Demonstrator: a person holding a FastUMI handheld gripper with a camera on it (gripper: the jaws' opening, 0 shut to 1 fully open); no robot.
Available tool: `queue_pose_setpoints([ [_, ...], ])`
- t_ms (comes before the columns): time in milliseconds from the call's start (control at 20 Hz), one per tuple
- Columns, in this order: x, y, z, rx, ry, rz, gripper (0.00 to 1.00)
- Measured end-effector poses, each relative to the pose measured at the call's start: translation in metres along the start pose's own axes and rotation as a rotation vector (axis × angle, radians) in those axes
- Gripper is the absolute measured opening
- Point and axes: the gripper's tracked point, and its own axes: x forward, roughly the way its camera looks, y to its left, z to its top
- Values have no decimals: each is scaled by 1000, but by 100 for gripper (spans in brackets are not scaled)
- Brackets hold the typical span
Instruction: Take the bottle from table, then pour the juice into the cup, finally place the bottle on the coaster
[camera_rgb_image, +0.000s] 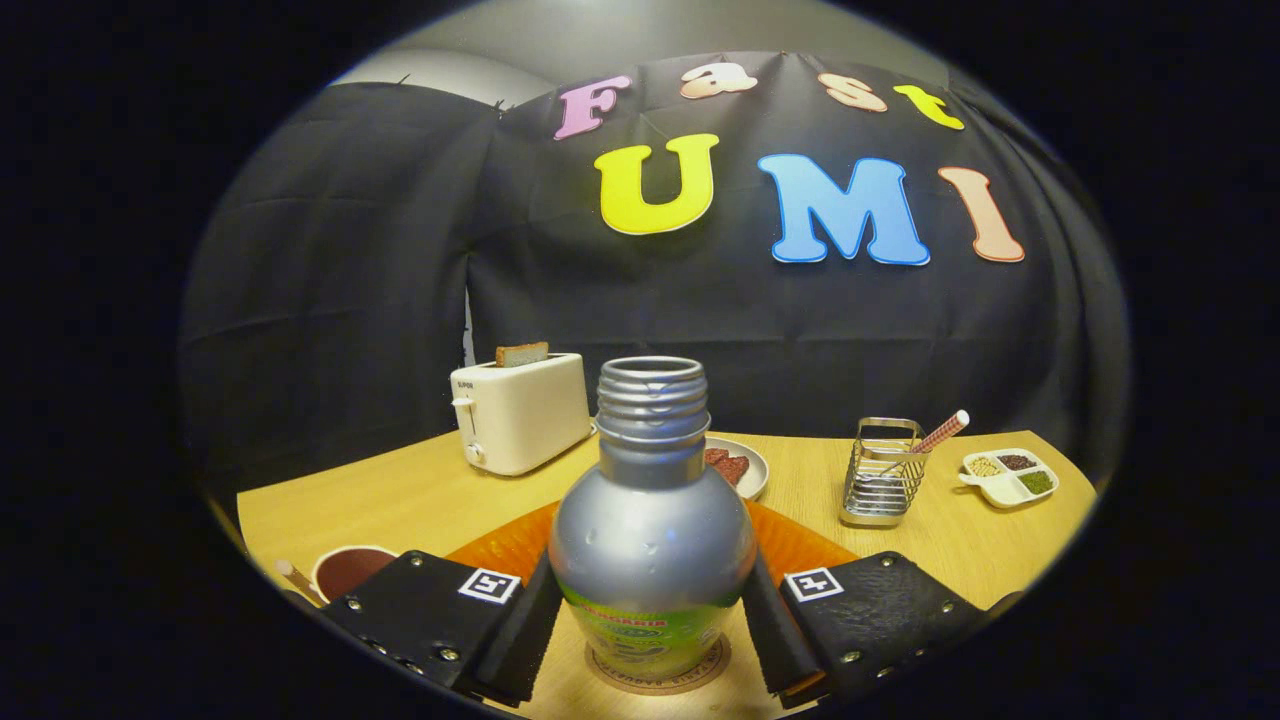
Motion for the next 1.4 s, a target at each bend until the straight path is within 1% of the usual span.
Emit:
queue_pose_setpoints([
  [200, 4, 5, -8, -5, 2, 1, 81],
  [400, 8, 9, -5, -40, -14, 0, 81],
  [600, 10, 6, -6, -20, -23, 1, 81],
  [750, 8, 2, -7, -34, -23, -10, 84],
  [800, 5, 1, -1, -41, -36, -17, 84],
  [900, -3, -5, 13, -13, -65, -36, 98],
  [1000, -19, -9, 39, 53, -111, -39, 99],
  [1100, -43, -23, 69, 90, -139, -77, 98],
  [1200, -67, -33, 100, 100, -168, -86, 98],
  [1400, -119, -79, 144, 74, -183, -179, 99],
])
